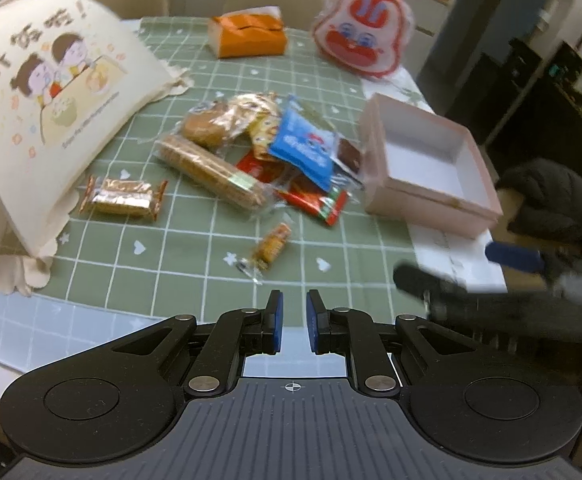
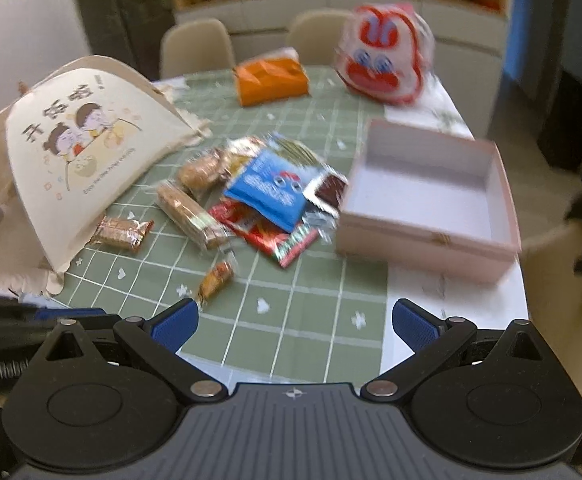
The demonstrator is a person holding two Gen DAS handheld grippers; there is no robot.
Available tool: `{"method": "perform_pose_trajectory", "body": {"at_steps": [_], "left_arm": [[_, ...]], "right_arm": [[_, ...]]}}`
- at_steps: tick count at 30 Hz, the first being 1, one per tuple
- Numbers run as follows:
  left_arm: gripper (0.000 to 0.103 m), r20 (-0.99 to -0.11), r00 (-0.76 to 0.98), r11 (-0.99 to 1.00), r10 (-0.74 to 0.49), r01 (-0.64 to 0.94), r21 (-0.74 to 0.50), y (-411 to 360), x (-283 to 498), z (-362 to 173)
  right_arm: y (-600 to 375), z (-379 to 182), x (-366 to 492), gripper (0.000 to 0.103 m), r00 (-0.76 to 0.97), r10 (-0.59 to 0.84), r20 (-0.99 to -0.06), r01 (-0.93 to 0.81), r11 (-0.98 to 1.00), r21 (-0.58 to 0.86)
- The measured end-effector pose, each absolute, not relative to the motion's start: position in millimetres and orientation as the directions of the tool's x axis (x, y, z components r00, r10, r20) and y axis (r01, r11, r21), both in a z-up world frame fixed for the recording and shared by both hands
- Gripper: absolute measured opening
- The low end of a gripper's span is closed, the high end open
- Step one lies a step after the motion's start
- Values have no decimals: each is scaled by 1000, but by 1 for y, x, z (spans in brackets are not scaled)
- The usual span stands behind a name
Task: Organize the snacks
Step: 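Reach the left tool to the wrapped wafer bar and close on it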
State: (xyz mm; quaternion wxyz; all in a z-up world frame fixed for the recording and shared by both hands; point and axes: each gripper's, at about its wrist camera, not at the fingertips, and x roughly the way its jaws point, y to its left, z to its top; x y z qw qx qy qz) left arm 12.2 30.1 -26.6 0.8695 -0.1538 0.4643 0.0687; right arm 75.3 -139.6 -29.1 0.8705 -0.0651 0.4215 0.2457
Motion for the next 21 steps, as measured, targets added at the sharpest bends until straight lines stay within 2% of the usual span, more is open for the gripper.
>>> {"method": "perform_pose_trajectory", "body": {"at_steps": [4,8,11,13,17,21], "left_arm": [[17,-816,577,917,23,-337,-212,74,31,-38],[17,-761,620,897,191,-424,-121,137,52,-49],[17,-786,565,821,250,-554,-138,190,64,-65],[17,-812,541,739,220,-635,-222,221,67,-76],[17,-827,545,681,140,-659,-319,246,66,-90],[17,-843,538,674,32,-634,-379,246,46,-105]], "right_arm": [[-125,-55,75,103,532,379,-758,-546,837,36],[-112,-88,78,103,515,321,-795,-538,843,-9],[-103,-103,77,103,507,329,-796,-558,830,-13],[-94,-107,81,103,488,359,-796,-573,820,18],[-64,-111,99,103,451,415,-790,-601,796,75],[-10,-107,125,103,453,485,-748,-726,687,6]]}}
